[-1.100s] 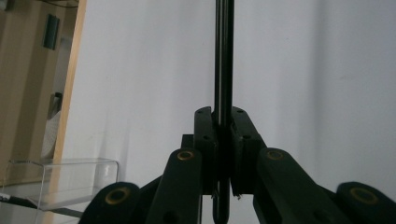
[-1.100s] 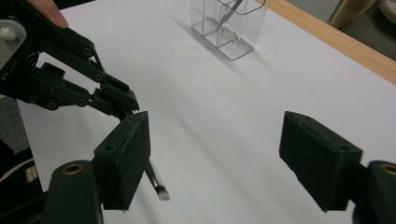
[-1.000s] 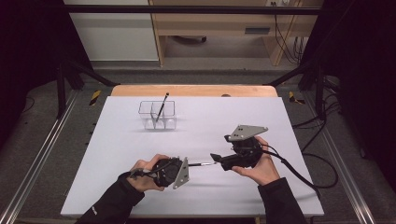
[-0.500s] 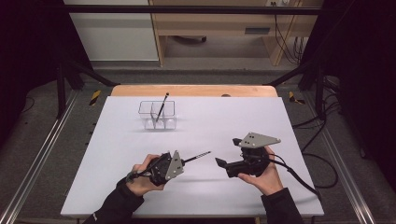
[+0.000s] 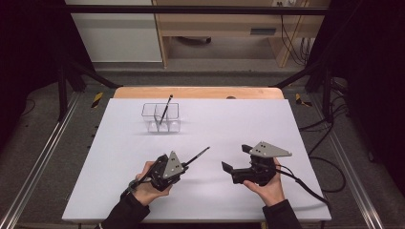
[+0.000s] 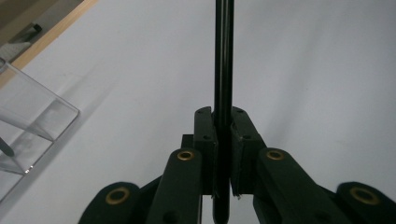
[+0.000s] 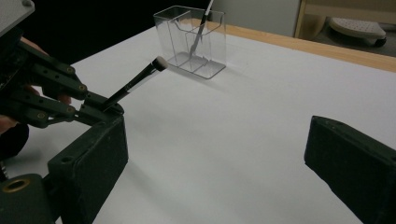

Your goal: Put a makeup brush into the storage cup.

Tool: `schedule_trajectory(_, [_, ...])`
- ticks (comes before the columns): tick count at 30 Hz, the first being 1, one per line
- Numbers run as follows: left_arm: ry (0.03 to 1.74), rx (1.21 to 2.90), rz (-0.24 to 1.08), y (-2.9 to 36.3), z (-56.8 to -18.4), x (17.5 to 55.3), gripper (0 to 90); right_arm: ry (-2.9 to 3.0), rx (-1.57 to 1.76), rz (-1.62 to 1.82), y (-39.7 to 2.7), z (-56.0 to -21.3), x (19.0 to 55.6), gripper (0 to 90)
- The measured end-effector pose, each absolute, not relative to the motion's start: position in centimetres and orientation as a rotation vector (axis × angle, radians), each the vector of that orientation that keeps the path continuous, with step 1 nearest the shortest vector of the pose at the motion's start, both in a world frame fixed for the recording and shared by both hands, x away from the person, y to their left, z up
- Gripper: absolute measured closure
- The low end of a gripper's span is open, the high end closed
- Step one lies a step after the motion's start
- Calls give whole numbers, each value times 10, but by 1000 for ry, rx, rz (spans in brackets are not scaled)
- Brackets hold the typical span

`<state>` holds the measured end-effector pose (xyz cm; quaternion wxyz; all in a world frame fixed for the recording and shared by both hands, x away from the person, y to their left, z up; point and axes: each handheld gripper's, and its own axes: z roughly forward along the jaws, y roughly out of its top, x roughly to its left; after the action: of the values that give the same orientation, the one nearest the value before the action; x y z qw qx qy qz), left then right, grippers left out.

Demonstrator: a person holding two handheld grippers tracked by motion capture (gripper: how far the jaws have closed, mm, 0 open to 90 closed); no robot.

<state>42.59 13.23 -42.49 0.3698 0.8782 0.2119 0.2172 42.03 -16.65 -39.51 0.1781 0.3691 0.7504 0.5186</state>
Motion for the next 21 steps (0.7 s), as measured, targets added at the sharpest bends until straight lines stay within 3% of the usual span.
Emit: schedule_trajectory(21, [750, 2039, 455, 126, -419, 425, 827, 1913, 1147, 1659, -148, -389, 429, 82])
